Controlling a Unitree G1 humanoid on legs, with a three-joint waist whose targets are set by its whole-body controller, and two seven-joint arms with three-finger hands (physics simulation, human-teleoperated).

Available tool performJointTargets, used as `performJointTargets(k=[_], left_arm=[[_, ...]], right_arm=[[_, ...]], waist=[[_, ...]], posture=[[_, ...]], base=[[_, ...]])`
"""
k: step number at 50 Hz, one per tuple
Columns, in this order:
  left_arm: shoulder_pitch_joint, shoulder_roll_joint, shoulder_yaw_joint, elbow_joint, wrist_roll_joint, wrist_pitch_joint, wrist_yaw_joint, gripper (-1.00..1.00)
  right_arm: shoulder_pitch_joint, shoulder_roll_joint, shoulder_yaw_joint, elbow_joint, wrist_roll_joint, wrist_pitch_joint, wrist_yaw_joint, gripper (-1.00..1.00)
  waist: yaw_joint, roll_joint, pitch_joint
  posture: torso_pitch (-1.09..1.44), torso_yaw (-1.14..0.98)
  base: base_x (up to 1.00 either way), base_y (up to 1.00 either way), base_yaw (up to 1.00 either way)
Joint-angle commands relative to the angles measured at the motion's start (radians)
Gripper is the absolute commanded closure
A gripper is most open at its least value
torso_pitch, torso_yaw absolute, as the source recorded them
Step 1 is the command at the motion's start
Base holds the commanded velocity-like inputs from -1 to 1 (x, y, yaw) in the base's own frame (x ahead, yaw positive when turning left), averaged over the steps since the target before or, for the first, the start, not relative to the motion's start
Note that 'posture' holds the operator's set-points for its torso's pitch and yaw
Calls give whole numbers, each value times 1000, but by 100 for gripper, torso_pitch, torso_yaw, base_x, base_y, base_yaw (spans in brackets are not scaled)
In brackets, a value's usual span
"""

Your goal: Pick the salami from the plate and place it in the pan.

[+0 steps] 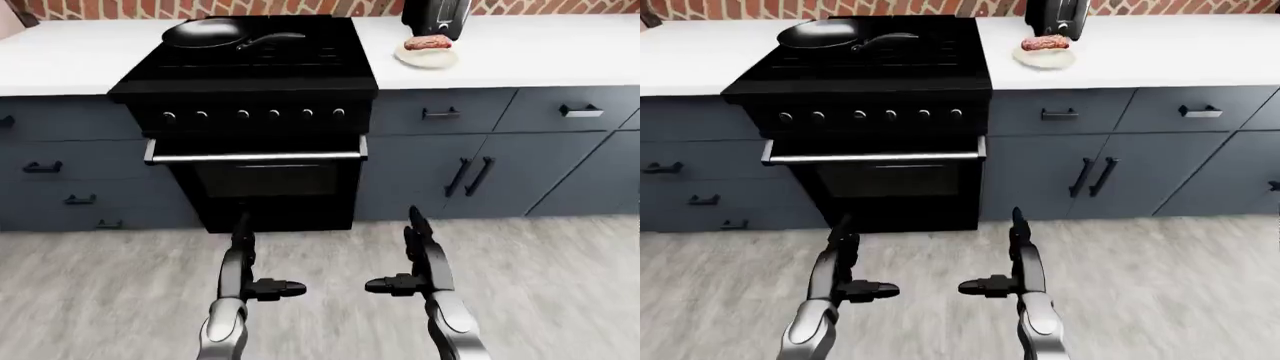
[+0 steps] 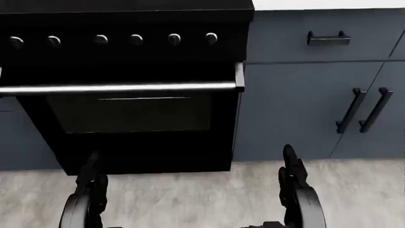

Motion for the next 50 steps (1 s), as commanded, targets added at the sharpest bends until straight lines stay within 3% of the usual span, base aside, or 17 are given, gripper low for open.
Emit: performJointTargets(k=[1,3,4,5,7,8,28,39,48,50], left_arm=[[-37,7,9,-53,8,-82,12,-100],[-41,9,9,-30,17,-99,15,-100],[-44,9,10,-24,16,-101,15,-100],[-40,9,10,-29,18,-102,15,-100],[-40,10,11,-18,18,-115,14,-100],[-44,11,12,-8,18,-121,14,-100],[-79,21,36,-34,12,-65,40,-100],[-219,52,60,-66,-11,69,59,-100],[-368,103,88,-187,-33,308,84,-100],[-395,114,103,-209,-48,350,84,-100]], right_arm=[[-26,-4,-4,-80,0,-72,-4,-100],[-23,-4,2,-90,-7,-62,-3,-100],[-22,-4,2,-88,-8,-65,-3,-100],[-20,-4,1,-89,-10,-66,-4,-100],[-20,-5,-1,-88,-13,-69,-5,-100],[-20,-4,1,-87,-16,-69,-6,-100],[-62,-14,-5,-95,-62,-27,-22,-100],[-193,-47,-37,-190,-73,158,-21,-100],[-318,-93,-34,-307,-157,347,-36,-100],[-350,-92,-54,-338,-132,406,-4,-100]], waist=[[-2,-8,-1],[7,-1,-61],[7,-2,-52],[6,-6,-17],[6,-7,-69],[6,-7,-74],[7,-2,-91],[7,-2,-89],[7,-2,-86],[8,0,-86]], posture=[[0,0],[0,0],[0,0],[0,0],[0,0],[0,0],[0,0],[0,0],[0,0],[0,0]], base=[[0,0,0],[0,0,0],[0,0,0],[0,0,0],[0,0,0],[0,0,0],[0,0,0],[0,0,0],[0,0,0],[0,0,0]])
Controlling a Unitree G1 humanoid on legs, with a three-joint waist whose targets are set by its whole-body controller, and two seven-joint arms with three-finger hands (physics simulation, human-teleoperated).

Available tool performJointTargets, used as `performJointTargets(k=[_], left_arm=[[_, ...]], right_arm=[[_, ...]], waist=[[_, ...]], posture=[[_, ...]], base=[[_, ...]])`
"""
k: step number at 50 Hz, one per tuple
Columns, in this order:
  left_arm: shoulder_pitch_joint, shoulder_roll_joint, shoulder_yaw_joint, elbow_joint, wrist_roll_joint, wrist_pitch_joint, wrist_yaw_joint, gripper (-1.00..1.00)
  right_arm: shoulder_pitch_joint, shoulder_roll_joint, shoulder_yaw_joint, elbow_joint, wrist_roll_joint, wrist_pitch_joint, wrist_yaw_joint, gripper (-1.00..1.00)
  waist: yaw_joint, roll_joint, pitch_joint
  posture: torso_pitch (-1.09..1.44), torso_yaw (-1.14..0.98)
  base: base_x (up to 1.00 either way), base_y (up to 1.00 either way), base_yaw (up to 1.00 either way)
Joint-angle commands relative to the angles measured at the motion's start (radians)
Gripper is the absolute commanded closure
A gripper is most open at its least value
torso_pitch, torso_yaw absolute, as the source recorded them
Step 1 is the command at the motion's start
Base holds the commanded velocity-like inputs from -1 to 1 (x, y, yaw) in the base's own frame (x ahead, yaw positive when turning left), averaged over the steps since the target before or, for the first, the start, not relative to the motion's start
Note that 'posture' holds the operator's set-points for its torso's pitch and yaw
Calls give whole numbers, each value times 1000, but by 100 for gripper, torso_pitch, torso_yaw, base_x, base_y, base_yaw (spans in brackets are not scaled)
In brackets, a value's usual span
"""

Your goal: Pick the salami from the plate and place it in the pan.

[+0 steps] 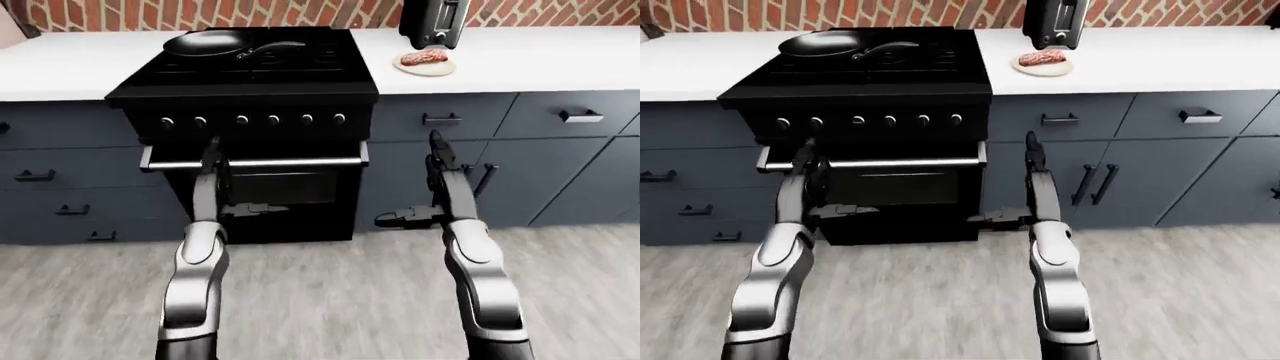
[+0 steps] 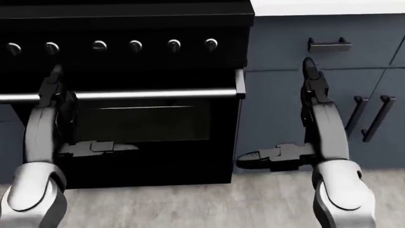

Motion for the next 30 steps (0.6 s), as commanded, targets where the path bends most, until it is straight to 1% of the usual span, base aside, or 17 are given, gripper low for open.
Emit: performJointTargets(k=[1,2,5,7,9,14,17,20,24,25,27,28,30], left_arm=[[-50,17,17,-35,-16,26,5,-100],[-65,23,21,-52,-25,52,8,-100],[-104,34,20,-79,-36,114,16,-100],[-121,41,24,-87,-43,140,22,-100],[-132,46,25,-134,-55,188,24,-100],[-170,63,35,-222,-70,294,29,-100],[-195,78,34,-262,-70,355,35,-100],[-231,98,54,-374,-89,477,40,-100],[-272,114,71,-448,-118,562,42,-100],[-273,116,71,-450,-120,564,44,-100],[-284,122,79,-472,-132,590,52,-100],[-289,122,78,-490,-139,606,56,-100],[-295,125,82,-506,-149,622,61,-100]], right_arm=[[-57,-9,-15,-76,9,66,28,-100],[-81,-17,-14,-98,6,117,35,-100],[-140,-26,-15,-129,5,210,41,-100],[-160,-28,-5,-142,0,247,46,-100],[-197,-26,-9,-178,9,311,49,-100],[-288,-63,-41,-272,31,459,44,-100],[-321,-83,-56,-310,49,511,38,-100],[-366,-110,-66,-391,58,616,32,-100],[-409,-130,-80,-467,82,699,35,-100],[-410,-131,-81,-469,84,701,33,-100],[-439,-146,-88,-508,95,753,33,-100],[-457,-156,-98,-532,103,785,35,-100],[-470,-165,-106,-549,114,807,31,-100]], waist=[[1,0,-20],[1,0,-19],[0,1,-18],[1,1,-17],[1,1,-17],[3,2,-14],[4,2,-9],[4,1,-7],[4,1,1],[4,2,2],[5,2,4],[2,6,-19],[0,8,-3]], posture=[[0,0],[0,0],[0,0],[0,0],[0,0],[0,0],[0,0],[0,0],[0,0],[0,0],[0,0],[0,0],[0,0]], base=[[0,0,0],[0,0,0],[0,0,0],[0,0,0],[0,0,0],[0,0,0],[0,0,0],[0,0,0],[0,0,0],[0,0,0],[0,0,0],[5,0,0],[11,0,0]])
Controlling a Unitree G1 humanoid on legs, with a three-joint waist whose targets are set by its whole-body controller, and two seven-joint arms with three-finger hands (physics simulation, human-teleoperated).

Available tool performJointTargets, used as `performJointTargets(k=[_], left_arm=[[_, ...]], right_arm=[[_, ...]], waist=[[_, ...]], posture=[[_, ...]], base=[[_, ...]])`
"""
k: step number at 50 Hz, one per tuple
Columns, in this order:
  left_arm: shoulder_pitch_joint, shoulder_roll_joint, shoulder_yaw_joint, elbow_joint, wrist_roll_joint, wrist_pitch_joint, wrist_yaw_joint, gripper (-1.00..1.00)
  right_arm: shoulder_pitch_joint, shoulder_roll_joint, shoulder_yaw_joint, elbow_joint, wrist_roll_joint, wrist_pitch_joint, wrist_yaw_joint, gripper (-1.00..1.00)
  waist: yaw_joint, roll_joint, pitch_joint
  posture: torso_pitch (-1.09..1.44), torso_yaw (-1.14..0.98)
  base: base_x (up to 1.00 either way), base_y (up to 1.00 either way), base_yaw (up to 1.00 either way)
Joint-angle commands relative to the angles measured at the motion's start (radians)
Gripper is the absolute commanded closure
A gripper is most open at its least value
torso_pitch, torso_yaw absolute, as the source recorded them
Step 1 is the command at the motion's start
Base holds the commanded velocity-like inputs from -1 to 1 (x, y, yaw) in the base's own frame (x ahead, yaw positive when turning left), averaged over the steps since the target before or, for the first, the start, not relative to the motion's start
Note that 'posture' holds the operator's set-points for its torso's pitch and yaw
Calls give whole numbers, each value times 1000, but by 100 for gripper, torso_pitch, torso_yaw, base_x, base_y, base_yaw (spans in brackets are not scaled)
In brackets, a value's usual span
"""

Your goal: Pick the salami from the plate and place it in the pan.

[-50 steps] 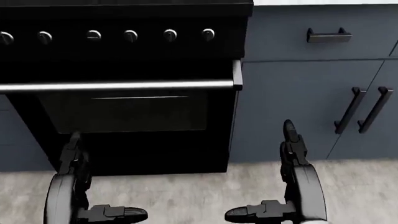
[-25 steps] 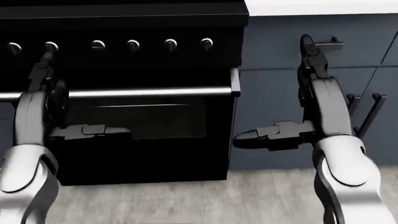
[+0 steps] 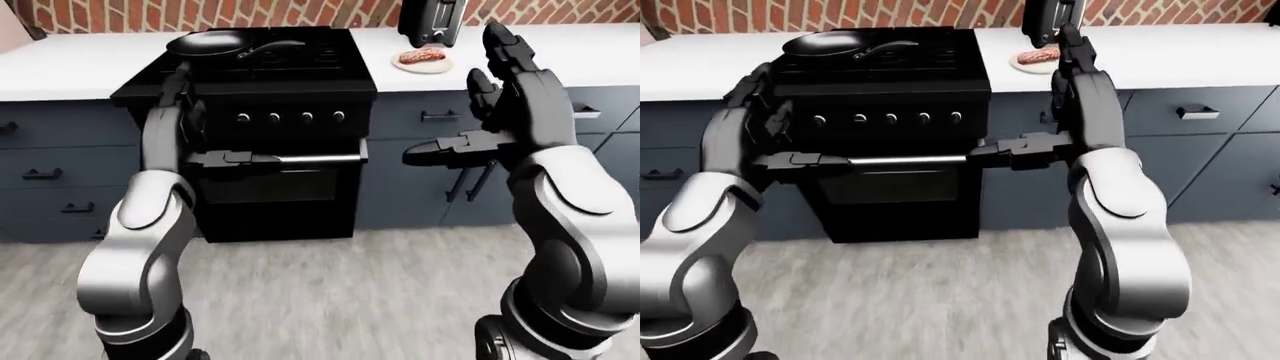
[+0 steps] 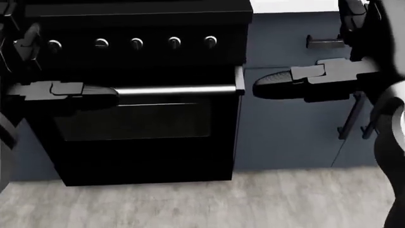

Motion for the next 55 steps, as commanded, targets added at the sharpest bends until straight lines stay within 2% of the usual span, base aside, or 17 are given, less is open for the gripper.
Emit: performJointTargets(k=[1,6,11,16,19,20,22,27,32,34,42,44,46,47,48,51,55], left_arm=[[-34,12,9,-43,-14,-7,8,-100],[-48,22,18,-70,-34,20,21,-100],[-43,23,8,-70,-35,13,24,-100],[-52,25,7,-87,-40,34,29,-100],[-52,25,3,-91,-39,34,28,-100],[-54,25,4,-94,-40,38,29,-100],[-53,25,5,-91,-39,34,28,-100],[-54,28,6,-93,-37,36,26,-100],[-54,28,9,-87,-38,28,25,-100],[-54,28,9,-87,-39,28,25,-100],[-54,27,7,-90,-40,29,27,-100],[-57,28,7,-92,-40,33,29,-100],[-58,28,8,-94,-42,37,30,-100],[-56,28,7,-90,-41,30,28,-100],[-57,29,8,-91,-41,31,29,-100],[-55,28,8,-92,-42,30,29,-100],[-53,28,8,-91,-42,26,29,-100]], right_arm=[[-38,-17,-16,-42,10,7,-8,-100],[-63,-32,-22,-68,32,44,-15,-100],[-64,-43,-34,-76,53,52,-14,-100],[-57,-45,-33,-69,63,42,-23,-100],[-58,-48,-33,-71,68,44,-26,-100],[-58,-49,-34,-72,70,44,-25,-100],[-59,-49,-33,-73,73,45,-28,-100],[-58,-47,-25,-74,77,41,-33,-100],[-61,-49,-27,-75,80,45,-34,-100],[-63,-50,-28,-77,82,48,-35,-100],[-57,-50,-24,-73,83,37,-36,-100],[-58,-51,-25,-73,83,38,-36,-100],[-60,-52,-25,-73,83,43,-37,-100],[-62,-52,-24,-72,83,44,-37,-100],[-61,-52,-23,-74,84,47,-36,-100],[-64,-53,-24,-75,84,51,-36,-100],[-62,-52,-25,-77,84,52,-36,-100]], waist=[[-3,2,-19],[-3,-24,14],[-2,-27,10],[-8,22,10],[-12,93,1],[-7,58,7],[-7,70,-1],[5,31,-5],[23,-51,-30],[17,-66,7],[-11,-2,10],[-18,30,0],[-21,92,-24],[-11,55,-8],[-19,75,6],[-12,71,-27],[-8,39,-25]], posture=[[0,0],[0,0],[0,0],[0,0],[0,0],[0,0],[0,0],[0,0],[0,0],[0,0],[0,0],[0,0],[0,0],[0,0],[0,0],[0,0],[0,0]], base=[[19,0,0],[28,0,0],[34,-1,0],[35,-1,0],[35,-2,0],[36,-2,0],[35,-2,0],[35,-2,0],[35,-2,0],[34,-2,0],[35,-2,0],[35,-2,0],[35,-2,0],[35,-3,0],[23,-7,0],[7,-14,0],[3,-14,0]])
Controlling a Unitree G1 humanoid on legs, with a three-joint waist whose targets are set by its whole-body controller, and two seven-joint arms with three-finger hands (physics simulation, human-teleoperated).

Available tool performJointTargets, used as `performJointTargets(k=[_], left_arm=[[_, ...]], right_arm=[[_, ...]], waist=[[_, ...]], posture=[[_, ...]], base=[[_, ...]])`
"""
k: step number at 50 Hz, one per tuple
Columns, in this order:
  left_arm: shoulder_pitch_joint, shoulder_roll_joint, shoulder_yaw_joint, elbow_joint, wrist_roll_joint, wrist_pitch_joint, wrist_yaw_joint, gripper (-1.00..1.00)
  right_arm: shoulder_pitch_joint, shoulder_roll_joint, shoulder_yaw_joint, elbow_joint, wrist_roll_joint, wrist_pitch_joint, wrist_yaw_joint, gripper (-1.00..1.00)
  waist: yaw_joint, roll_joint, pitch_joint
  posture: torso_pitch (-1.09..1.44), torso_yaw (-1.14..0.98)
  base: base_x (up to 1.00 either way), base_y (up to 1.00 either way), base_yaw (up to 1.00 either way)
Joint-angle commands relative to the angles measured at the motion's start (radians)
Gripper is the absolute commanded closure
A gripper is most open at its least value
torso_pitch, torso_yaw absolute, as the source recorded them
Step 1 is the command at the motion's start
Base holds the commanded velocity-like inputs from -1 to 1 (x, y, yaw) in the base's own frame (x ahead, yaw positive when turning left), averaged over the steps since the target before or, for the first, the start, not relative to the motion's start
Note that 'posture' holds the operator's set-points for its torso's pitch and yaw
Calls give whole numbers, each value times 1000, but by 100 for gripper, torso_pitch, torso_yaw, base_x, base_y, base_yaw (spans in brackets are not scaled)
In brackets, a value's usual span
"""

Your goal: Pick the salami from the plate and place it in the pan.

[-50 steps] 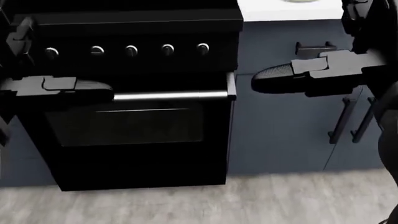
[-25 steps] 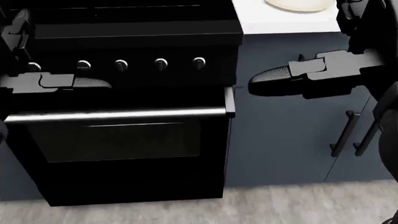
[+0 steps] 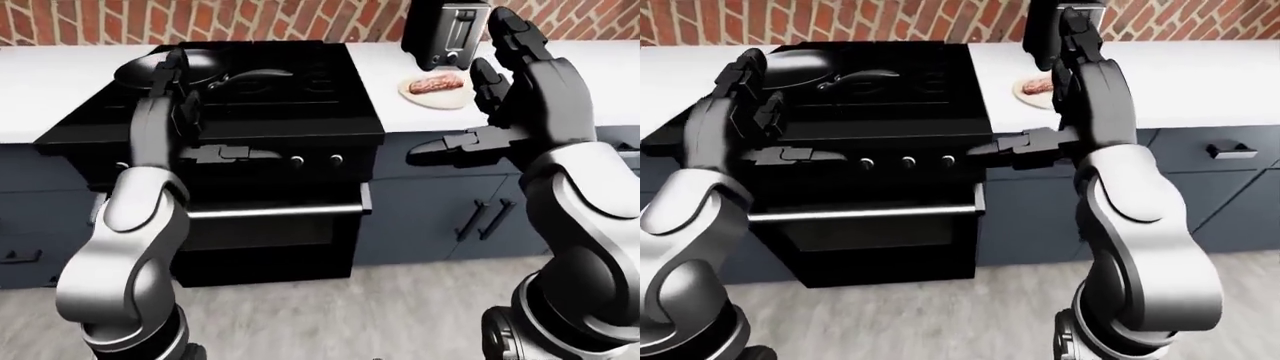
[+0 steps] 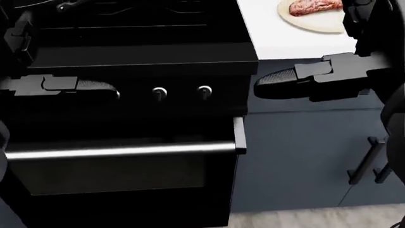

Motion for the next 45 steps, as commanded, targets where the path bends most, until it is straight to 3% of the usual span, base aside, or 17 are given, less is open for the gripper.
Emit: performJointTargets(k=[1,5,6,7,9,11,16,19,20,25,30,32,34,35,36,37,45], left_arm=[[-26,5,2,-22,-2,-28,-2,-100],[-30,6,4,-26,-5,-19,1,-100],[-32,6,6,-27,-7,-17,1,-100],[-33,6,6,-29,-7,-14,2,-100],[-30,7,5,-23,-7,-23,0,-100],[-35,7,6,-28,-10,-15,3,-100],[-31,8,4,-23,-9,-23,2,-100],[-31,8,5,-29,-10,-17,4,-100],[-31,8,4,-29,-10,-17,4,-100],[-30,8,3,-26,-10,-21,3,-100],[-33,8,1,-26,-9,-18,4,-100],[-30,8,2,-24,-8,-24,2,-100],[-32,8,2,-29,-9,-17,4,-100],[-33,8,3,-30,-10,-16,4,-100],[-35,8,3,-31,-10,-13,4,-100],[-36,8,4,-34,-11,-12,5,-100],[-51,7,8,-55,-21,7,19,-100]], right_arm=[[-21,-9,-10,-12,-8,-29,-5,-100],[-20,-7,-13,-10,-6,-31,-6,-100],[-20,-7,-12,-11,-6,-31,-7,-100],[-22,-7,-12,-13,-5,-28,-7,-100],[-21,-7,-14,-12,-4,-30,-7,-100],[-20,-6,-12,-11,-3,-32,-8,-100],[-23,-9,-13,-10,-2,-30,-9,-100],[-26,-10,-12,-13,-2,-23,-10,-100],[-24,-10,-12,-13,-2,-25,-10,-100],[-25,-10,-11,-12,-2,-26,-11,-100],[-24,-11,-12,-11,-1,-26,-10,-100],[-30,-13,-14,-16,0,-16,-9,-100],[-29,-13,-14,-16,0,-18,-9,-100],[-31,-13,-13,-16,1,-16,-9,-100],[-32,-13,-14,-17,1,-15,-9,-100],[-32,-14,-15,-18,1,-13,-9,-100],[-52,-24,-25,-33,9,12,-6,-100]], waist=[[-3,6,-16],[2,-66,-25],[11,-69,-43],[1,-50,-28],[1,-77,-13],[-1,-65,-19],[4,-12,4],[0,58,-15],[4,38,-21],[7,32,-28],[8,-7,-17],[12,-30,-20],[14,-80,-30],[21,-91,-38],[9,-69,-21],[15,-76,-11],[19,-22,0]], posture=[[0,0],[0,0],[0,0],[0,0],[0,0],[0,0],[0,0],[0,0],[0,0],[0,0],[0,0],[0,0],[0,0],[0,0],[0,0],[0,0],[0,0]], base=[[2,-14,0],[3,-14,0],[3,-16,0],[2,-16,0],[2,-17,0],[2,-18,0],[2,-21,0],[2,-21,0],[2,-22,0],[2,-22,0],[2,-27,0],[0,-39,0],[0,-40,0],[0,-40,0],[0,-40,0],[0,-40,0],[0,-40,0]])
